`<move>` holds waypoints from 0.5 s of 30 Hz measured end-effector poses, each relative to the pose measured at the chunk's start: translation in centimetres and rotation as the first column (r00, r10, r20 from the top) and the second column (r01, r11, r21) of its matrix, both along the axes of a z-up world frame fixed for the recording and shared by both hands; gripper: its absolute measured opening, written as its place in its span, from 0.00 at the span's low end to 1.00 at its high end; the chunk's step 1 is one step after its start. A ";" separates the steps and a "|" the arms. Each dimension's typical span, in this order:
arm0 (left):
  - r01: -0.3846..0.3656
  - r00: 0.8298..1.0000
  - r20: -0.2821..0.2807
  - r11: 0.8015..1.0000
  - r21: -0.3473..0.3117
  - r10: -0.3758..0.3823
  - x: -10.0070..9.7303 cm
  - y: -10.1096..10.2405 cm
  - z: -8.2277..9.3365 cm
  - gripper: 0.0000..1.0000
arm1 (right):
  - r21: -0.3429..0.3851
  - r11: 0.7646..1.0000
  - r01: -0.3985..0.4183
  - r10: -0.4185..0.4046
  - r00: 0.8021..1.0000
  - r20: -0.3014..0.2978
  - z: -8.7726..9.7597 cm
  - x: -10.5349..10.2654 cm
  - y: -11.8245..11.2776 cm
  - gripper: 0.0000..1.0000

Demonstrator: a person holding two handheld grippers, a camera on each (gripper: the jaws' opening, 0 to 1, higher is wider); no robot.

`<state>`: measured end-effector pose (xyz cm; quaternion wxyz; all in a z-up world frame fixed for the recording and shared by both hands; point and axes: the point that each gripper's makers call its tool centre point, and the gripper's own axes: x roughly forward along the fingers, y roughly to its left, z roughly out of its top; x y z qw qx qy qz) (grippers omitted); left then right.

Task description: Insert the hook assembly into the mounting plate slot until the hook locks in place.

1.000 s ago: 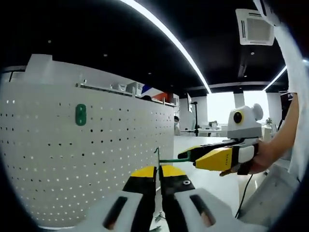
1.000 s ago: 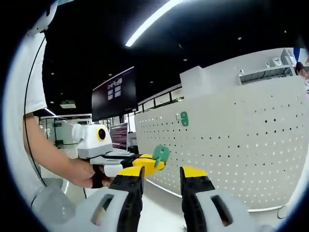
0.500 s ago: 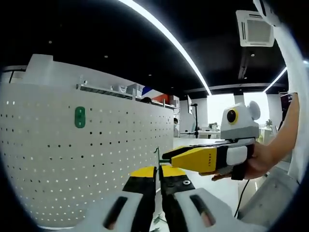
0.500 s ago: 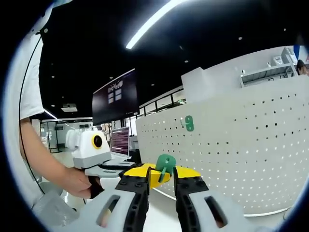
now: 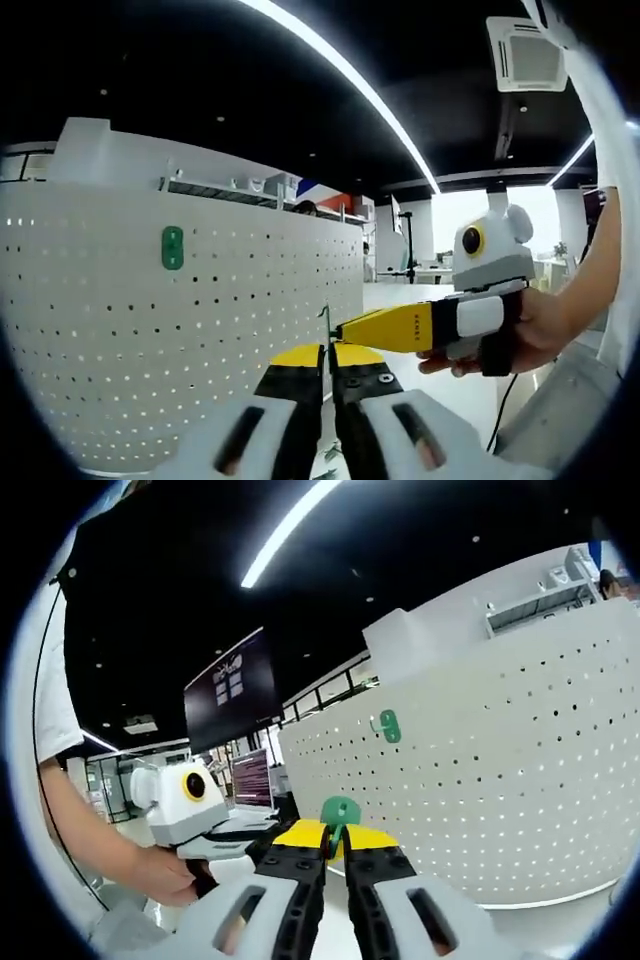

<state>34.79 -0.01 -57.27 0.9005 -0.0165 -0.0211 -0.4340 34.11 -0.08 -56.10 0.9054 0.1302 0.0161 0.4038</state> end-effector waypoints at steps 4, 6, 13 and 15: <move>-0.004 1.000 0.007 1.000 0.021 0.004 -0.1 0.0 -0.1 0.01 | 0.003 1.000 -0.001 0.001 0.999 -0.032 -0.2 0.2 0.2 0.04; -0.007 1.000 0.005 1.000 0.027 0.007 0.0 0.1 -0.2 0.01 | -0.004 1.000 0.002 -0.002 1.000 -0.028 -0.3 0.1 0.3 0.02; -0.006 1.000 0.013 0.999 0.048 0.005 -0.2 -0.1 -0.2 0.01 | -0.033 0.999 0.026 -0.027 0.999 -0.018 -0.4 0.1 0.2 0.01; -0.005 1.000 0.016 0.999 0.051 0.004 -0.2 -0.1 -0.3 0.01 | -0.039 0.999 0.033 -0.034 0.999 -0.020 -0.3 0.0 0.1 0.01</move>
